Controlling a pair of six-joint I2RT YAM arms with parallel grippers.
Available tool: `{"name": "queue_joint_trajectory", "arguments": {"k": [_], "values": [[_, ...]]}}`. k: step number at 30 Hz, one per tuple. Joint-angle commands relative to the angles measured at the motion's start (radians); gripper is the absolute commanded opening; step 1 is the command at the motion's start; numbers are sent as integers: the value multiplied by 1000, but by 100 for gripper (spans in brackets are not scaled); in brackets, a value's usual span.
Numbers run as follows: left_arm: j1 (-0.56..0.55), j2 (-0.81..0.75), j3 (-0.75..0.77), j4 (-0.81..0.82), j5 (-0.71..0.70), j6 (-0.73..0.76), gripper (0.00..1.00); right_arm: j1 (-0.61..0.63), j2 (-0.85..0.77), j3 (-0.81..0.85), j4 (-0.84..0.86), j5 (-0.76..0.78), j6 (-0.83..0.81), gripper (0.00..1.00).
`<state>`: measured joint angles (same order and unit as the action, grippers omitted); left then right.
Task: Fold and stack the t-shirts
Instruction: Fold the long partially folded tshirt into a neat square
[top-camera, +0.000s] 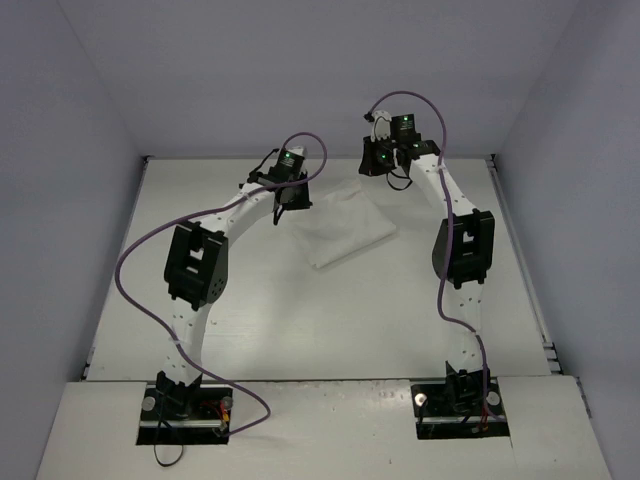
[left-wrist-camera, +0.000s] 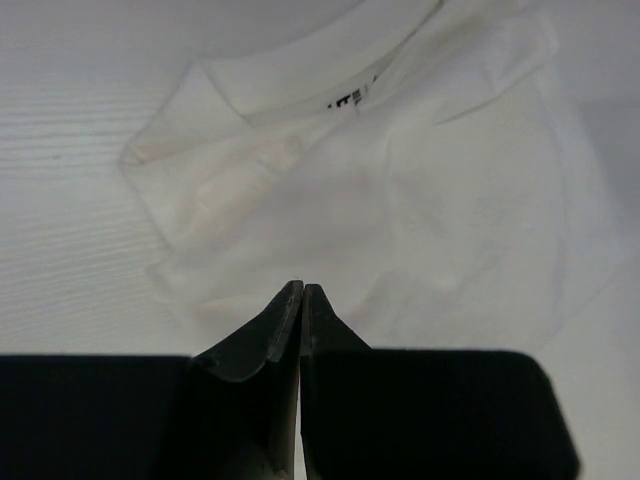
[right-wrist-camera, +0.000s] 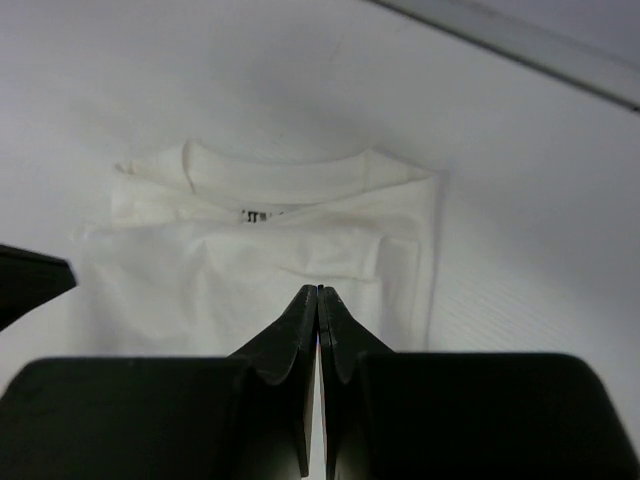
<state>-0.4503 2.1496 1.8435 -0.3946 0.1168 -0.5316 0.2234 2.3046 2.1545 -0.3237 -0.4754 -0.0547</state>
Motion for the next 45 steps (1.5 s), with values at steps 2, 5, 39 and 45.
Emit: {"name": "queue_joint_trajectory", "arguments": {"k": [2,5,39,45], "values": [[12,36,62,22,62,24,0,4,31,-21,21,-177,-29,0],[14,86,99,15,64,72,0,2,68,-16,21,-210,-34,0],[254,-642,-87,-244,-238,199,67,-238,-589,-384,209,357,120,84],[297,-862,-147,-390,-326,257,71,-278,-1043,-694,208,530,162,100]]}}
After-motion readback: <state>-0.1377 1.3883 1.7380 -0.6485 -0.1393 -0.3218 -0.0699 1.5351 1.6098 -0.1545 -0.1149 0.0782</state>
